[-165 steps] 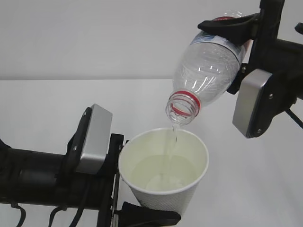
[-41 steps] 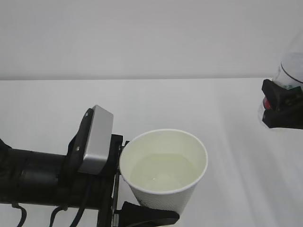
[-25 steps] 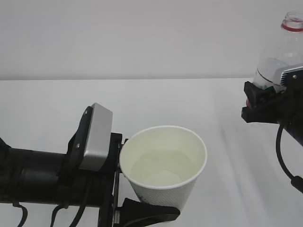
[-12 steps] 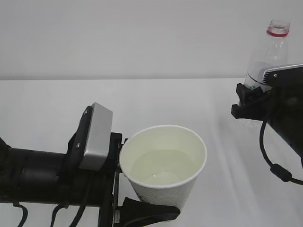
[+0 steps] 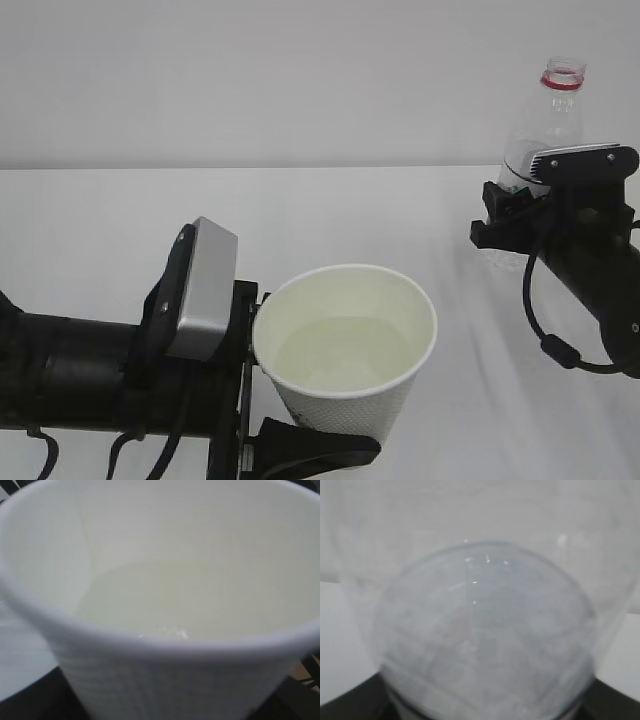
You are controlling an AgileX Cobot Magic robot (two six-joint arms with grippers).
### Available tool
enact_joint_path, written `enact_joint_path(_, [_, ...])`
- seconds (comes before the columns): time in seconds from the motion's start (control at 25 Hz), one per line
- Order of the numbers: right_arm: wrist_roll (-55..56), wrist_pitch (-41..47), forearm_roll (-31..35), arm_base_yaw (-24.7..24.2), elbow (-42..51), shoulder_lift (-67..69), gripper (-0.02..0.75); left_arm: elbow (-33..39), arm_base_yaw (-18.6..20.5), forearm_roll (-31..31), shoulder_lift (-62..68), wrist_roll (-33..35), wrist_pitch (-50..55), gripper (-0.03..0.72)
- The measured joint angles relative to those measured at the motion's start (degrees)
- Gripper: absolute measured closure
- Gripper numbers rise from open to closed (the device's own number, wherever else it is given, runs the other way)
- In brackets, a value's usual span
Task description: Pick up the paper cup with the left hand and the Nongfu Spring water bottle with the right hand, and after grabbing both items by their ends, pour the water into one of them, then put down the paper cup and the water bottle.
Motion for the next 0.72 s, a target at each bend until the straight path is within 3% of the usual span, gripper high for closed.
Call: enact_joint_path(0.72, [0.3,-2.4,0.0,0.0,-6.0,9.2,0.295,0.0,0.0,0.0,0.0,0.0,0.0,0.151])
